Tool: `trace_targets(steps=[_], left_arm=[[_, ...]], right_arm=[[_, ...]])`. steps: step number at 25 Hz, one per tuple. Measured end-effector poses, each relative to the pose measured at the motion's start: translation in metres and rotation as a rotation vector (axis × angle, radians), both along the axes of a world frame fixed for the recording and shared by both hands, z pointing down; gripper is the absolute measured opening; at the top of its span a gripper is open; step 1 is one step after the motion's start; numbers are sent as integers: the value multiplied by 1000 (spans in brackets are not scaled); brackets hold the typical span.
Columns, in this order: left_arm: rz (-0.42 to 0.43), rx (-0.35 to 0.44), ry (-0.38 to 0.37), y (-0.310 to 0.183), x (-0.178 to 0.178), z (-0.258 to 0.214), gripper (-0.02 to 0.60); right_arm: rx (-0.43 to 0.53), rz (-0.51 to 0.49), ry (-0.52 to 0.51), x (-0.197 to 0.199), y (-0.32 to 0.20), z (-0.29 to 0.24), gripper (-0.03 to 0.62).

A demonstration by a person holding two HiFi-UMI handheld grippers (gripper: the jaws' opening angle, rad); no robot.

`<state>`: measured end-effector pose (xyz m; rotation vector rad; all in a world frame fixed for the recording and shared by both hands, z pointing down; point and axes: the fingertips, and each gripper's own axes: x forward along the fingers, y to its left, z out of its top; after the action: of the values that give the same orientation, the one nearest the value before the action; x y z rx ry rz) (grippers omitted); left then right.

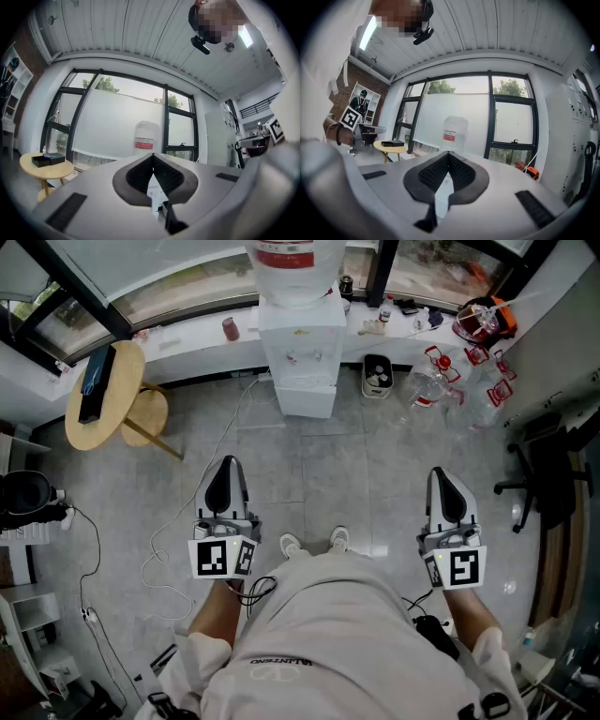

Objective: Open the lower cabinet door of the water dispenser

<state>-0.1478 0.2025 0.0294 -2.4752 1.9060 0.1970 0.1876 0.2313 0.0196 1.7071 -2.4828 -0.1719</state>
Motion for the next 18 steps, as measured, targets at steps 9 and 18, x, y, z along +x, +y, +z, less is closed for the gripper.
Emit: trace_targets(steps=[9, 18], left_arm=[[0, 6, 1, 1, -1, -1, 6], [7, 17, 25, -1, -13, -5, 6]], right_arm=[[-5, -7, -16, -3, 1, 1, 12], [-34, -18, -81, -15, -5, 3, 12]])
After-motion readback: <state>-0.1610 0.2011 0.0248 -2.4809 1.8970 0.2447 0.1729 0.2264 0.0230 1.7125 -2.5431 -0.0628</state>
